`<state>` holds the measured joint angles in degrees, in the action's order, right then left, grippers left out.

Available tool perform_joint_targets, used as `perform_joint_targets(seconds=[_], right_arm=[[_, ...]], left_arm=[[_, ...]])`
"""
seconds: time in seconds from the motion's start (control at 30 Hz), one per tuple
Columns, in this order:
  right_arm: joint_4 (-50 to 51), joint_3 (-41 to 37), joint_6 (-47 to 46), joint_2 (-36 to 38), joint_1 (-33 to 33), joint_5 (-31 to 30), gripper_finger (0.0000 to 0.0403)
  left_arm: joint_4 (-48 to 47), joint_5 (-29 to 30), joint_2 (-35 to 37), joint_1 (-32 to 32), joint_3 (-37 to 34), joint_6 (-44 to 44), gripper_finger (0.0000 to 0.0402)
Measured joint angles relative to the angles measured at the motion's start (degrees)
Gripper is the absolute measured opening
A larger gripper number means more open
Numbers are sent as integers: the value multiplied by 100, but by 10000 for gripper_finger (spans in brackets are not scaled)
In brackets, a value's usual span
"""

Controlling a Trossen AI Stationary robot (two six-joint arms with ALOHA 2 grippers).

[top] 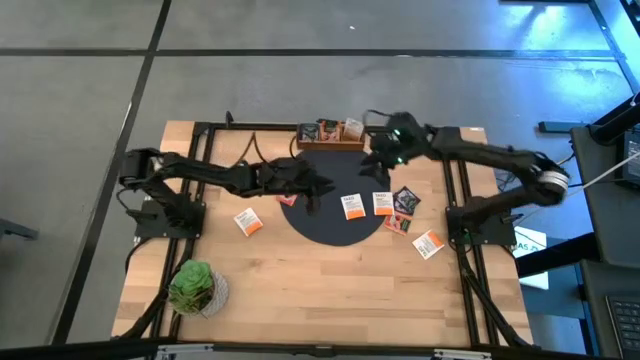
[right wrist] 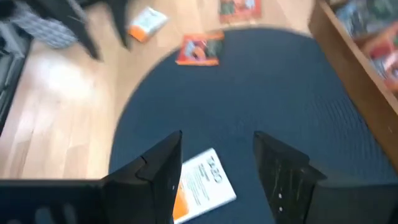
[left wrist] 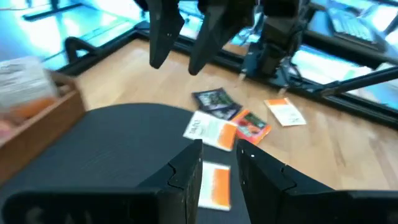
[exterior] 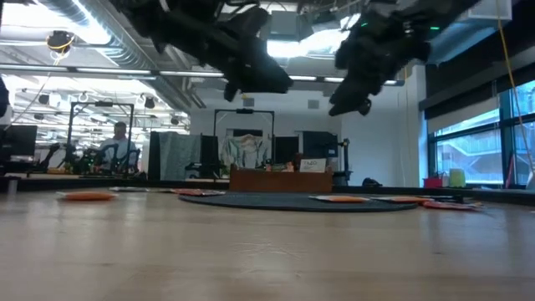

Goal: Pick & Place Tea
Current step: Put the white tea bag into the right section of the wooden organizer

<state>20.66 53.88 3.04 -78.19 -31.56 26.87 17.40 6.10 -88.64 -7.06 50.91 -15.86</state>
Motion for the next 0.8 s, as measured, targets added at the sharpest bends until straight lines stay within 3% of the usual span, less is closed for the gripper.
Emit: perform_joint_targets(seconds=[0.23,0.57,0.8], right_arm=[[-2019,-1601,-141,834,298,-30,196],[-2097,-2283,-134,819,567,-60,196],[-2132,-2174,-575,647,562,-827,196]], left_arm=[[687,-399,-970,4,223,-201,95],[567,-528,-2233,177,1114,-143,95],[509,-763,-2677,271,1200,-140,95]])
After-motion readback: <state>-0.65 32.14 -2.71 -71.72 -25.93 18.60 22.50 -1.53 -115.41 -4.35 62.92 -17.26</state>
